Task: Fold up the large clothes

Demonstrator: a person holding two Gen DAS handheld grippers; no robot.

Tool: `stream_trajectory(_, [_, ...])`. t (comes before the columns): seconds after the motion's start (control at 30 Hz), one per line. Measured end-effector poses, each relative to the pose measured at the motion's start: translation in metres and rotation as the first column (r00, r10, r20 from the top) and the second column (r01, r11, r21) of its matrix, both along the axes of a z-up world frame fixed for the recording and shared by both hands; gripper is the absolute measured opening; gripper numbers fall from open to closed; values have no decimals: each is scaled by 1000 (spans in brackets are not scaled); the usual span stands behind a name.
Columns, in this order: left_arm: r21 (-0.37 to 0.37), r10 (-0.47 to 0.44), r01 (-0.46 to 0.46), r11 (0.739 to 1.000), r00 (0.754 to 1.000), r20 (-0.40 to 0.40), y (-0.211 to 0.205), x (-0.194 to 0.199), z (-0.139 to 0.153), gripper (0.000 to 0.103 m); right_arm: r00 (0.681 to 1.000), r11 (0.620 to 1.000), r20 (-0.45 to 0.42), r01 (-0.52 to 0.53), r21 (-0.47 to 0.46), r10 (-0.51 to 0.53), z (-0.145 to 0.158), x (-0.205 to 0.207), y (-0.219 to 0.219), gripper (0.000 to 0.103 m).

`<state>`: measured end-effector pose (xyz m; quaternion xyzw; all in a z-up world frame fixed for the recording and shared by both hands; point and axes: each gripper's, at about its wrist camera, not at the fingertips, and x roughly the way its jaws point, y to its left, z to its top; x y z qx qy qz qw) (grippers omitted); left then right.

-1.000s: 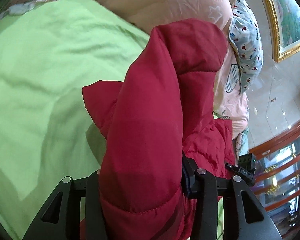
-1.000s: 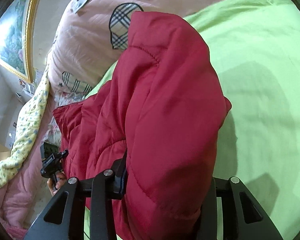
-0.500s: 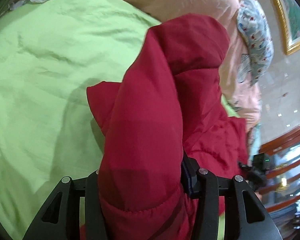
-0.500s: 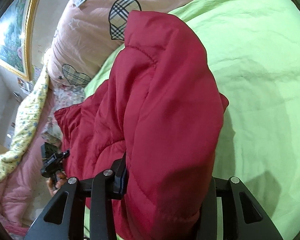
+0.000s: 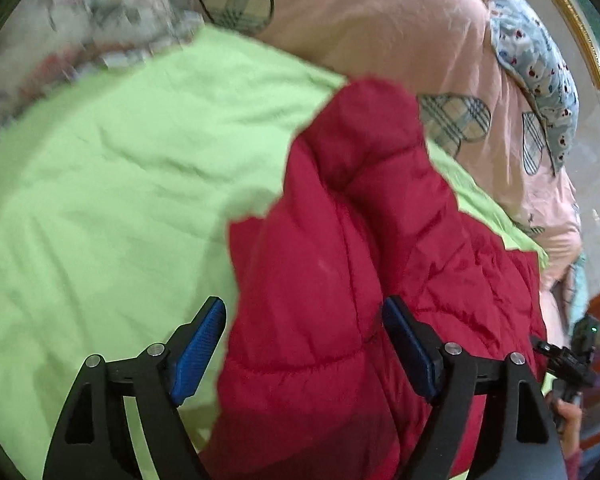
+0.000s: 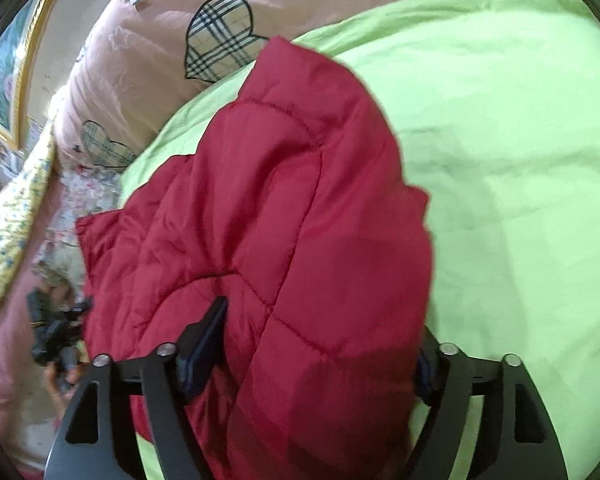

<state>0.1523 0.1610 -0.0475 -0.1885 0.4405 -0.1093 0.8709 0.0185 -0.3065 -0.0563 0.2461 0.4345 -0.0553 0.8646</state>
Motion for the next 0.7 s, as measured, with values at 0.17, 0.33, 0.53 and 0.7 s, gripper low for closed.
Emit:
stream_trajectory(0.17, [55,7,-11,998,997,73,-11,-17,25,88,995,973,73,89,-212,-75,27,-15,4,92])
stream_trajectory(0.33, [100,-73,69,993,996,45,-36,-20,20,90,995,950,91,66,-304,-40,37,-5,19,99])
stream_trajectory(0.53, [198,-117,117,973,993,-13,-65,-8,1,73,1000,937,-15,-14,-349,9,15,25,39,74])
stream_trajectory(0.7, [197,-140,138,971,990,-4,-73,-5,9,37,1000,901,-10,-13,-434,9,17,30,54,23])
